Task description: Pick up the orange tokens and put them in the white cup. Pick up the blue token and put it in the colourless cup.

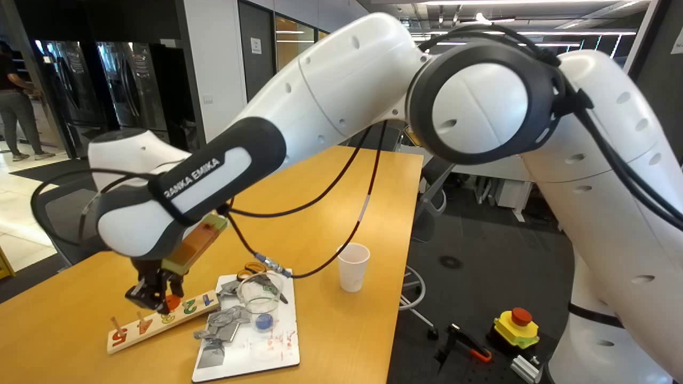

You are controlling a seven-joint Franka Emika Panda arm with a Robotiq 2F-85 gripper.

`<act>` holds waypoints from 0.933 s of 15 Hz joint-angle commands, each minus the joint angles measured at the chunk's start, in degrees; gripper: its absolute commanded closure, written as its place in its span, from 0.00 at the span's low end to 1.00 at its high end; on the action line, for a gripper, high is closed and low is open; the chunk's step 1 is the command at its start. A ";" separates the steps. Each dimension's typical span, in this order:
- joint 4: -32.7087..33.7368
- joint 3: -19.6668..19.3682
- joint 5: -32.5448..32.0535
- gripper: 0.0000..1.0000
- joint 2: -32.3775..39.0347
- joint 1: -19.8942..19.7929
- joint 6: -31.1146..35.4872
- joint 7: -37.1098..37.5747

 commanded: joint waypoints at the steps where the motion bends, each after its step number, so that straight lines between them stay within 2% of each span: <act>1: -11.76 0.36 0.70 0.80 -11.95 -4.45 -0.26 1.96; 8: -27.65 -0.72 0.77 0.80 -27.17 -12.69 0.19 3.57; 14: -38.11 -2.12 1.51 0.80 -34.91 -18.37 1.71 4.15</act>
